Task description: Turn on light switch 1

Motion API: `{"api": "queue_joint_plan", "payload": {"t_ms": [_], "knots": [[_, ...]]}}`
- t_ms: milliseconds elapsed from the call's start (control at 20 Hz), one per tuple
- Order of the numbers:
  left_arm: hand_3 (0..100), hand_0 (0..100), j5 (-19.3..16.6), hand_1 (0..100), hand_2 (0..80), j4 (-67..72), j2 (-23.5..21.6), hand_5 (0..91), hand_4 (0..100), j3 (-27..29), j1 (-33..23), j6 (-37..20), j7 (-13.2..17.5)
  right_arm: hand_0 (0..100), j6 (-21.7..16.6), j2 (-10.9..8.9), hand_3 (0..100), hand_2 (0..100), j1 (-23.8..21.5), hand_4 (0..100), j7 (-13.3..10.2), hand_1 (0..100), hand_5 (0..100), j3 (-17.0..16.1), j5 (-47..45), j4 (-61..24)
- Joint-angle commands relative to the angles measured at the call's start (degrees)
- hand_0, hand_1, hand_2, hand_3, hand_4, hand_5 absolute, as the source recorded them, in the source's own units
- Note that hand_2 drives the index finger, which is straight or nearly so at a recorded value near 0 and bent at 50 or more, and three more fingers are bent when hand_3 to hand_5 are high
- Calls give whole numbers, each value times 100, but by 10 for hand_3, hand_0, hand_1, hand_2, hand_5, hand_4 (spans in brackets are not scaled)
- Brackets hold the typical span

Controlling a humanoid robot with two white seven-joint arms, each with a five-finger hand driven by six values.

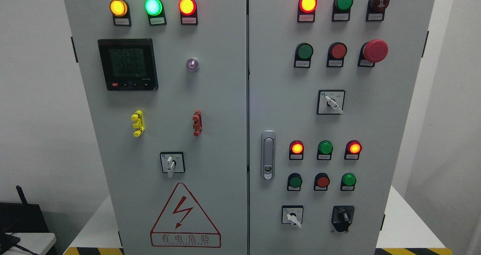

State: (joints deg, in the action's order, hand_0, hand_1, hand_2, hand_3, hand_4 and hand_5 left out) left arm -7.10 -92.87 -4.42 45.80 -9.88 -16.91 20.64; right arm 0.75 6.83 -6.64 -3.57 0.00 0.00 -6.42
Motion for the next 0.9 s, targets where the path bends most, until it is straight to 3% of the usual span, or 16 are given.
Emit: {"api": "queue_joint_plan", "payload": {"t_ms": [0, 50, 200, 401, 651, 852], "knots": [[549, 302, 59, 0, 330, -979, -147, 517, 669, -378, 380, -93, 106, 120, -4, 3, 0, 0, -4, 0, -4, 389, 0, 97, -141, 0], [597, 253, 156, 0, 345, -970, -130, 578, 697, -519, 434, -137, 98, 120, 4, -6, 0, 0, -4, 0, -4, 389, 0, 97, -141, 0], [619, 193, 341, 0, 349, -1066, -94, 648, 717, -949, 434, -443, 10, 120, 4, 3, 0, 0, 5, 0, -4, 389, 0, 97, -141, 0], [626, 170, 341, 0, 348, -1426, -94, 668, 724, -1477, 469, -550, -385, 120, -4, 3, 0, 0, -4, 0, -4, 389, 0, 97, -141, 0], [631, 167, 306, 0, 351, -1611, -68, 684, 717, -2030, 663, -497, -447, 120, -4, 3, 0, 0, -4, 0, -4, 389, 0, 97, -141, 0], [628, 161, 288, 0, 356, -1655, -59, 690, 713, -2566, 698, -462, -824, 120, -4, 3, 0, 0, 5, 0, -4, 389, 0, 97, -141, 0]]}}
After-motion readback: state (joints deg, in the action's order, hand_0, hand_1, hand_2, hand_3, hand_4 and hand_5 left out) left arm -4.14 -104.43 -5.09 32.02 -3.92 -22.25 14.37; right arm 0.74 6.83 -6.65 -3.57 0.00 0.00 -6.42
